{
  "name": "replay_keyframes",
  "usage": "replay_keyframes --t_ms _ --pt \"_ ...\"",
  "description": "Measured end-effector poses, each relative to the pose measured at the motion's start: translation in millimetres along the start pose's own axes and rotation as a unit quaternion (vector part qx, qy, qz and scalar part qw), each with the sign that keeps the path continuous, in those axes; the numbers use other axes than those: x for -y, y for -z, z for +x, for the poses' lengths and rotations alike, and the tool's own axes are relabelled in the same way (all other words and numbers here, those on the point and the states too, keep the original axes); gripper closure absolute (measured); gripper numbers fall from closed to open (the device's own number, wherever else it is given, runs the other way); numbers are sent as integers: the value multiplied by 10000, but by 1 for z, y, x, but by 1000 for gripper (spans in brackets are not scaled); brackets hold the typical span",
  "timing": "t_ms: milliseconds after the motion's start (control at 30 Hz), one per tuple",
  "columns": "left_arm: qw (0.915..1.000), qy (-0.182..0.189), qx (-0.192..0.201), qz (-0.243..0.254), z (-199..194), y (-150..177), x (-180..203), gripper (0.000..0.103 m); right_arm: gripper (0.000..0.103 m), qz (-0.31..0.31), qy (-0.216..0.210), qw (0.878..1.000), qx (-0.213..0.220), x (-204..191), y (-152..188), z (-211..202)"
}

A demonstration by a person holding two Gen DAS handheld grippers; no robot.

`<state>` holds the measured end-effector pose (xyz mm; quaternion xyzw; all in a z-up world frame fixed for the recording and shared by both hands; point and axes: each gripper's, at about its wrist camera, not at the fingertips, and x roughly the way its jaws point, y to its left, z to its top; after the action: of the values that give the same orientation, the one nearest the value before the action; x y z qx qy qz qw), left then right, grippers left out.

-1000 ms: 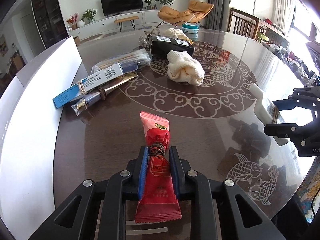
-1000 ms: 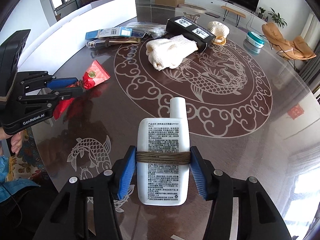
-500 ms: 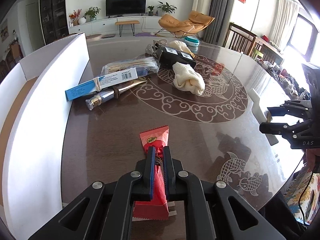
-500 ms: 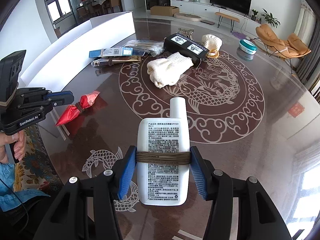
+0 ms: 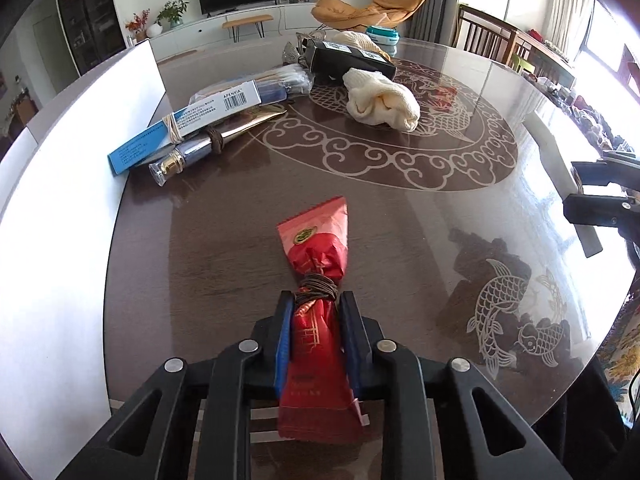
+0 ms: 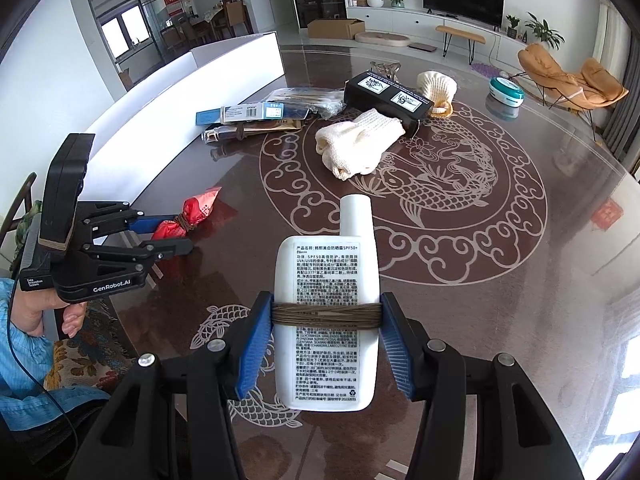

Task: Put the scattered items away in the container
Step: 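Carry the red pouch and white bottle over the cardboard container with both tools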

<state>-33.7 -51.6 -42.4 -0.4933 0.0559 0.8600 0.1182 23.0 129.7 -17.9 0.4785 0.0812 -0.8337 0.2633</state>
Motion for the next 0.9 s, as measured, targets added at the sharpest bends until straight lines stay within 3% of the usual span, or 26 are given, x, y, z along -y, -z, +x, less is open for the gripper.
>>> replay_keyframes --t_ms 233,400,600,733,833,900 --pt "9962 306 618 -540 -44 -6 -20 85 49 120 -91 9998 109 -5 -8 -7" --pt "9892 350 1153 -838 -101 -15 -59 85 49 18 -363 9990 262 -38 -38 -9" --pt "9775 -466 1415 -1491 -150 -1 -162 85 49 -474 -1112 9912 544 -133 -111 5" --pt "9649 -904 1210 -2150 -148 17 -239 85 49 -880 -1644 9800 694 -218 -161 25" --pt "9578 -1135 1002 -2444 -138 28 -275 85 49 -1035 -1982 9725 656 -277 -188 49" --pt "9551 -1220 867 -2558 -130 33 -289 85 49 -1248 -1892 9723 568 -310 -196 71"
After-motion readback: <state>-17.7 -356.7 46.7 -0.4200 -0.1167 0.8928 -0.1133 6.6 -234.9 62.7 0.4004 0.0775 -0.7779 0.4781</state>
